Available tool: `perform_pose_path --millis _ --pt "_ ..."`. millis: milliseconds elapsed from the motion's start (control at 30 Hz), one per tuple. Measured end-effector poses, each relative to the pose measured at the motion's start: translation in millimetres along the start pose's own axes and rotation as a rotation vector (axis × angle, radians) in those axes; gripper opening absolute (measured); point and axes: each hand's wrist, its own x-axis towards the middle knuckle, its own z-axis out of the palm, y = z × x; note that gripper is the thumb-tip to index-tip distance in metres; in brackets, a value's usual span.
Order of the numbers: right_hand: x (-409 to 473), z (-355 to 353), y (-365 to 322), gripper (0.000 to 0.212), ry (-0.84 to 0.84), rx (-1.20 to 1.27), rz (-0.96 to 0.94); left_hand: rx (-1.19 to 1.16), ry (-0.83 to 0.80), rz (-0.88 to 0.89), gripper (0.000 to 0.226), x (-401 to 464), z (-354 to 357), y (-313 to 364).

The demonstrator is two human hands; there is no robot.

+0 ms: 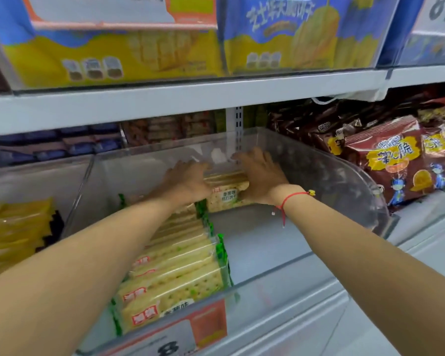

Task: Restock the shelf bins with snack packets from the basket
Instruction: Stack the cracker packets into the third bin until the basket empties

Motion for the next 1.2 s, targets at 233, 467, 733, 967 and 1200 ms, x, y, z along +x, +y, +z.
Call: perform_pose_path --millis 233,467,733,967,1200 --pt "-3.0 3.9 -7.4 0.050 0.057 -0.219 0.031 0.064 0.042 0.020 0.045 -5.8 5.3 1.9" --pt "-2.4 7.4 0.5 0.043 -0.143 0.021 -0.031 0.197 0.092 0.023 0.033 -7.2 7.4 7.0" --pt "0.5 9.5 -0.2 0.053 -0.032 -0.003 -0.043 0.226 0.123 0.097 0.041 -5.5 5.4 7.3" --pt "4.4 9.0 2.2 0.019 -0.093 0.117 0.043 0.157 0.042 0.175 0.029 -5.9 6.8 14.2" --pt "-8.6 -11.9 -5.1 0.036 -0.424 0.090 0.060 0.194 -0.293 0.101 0.041 -7.0 -5.5 21.4"
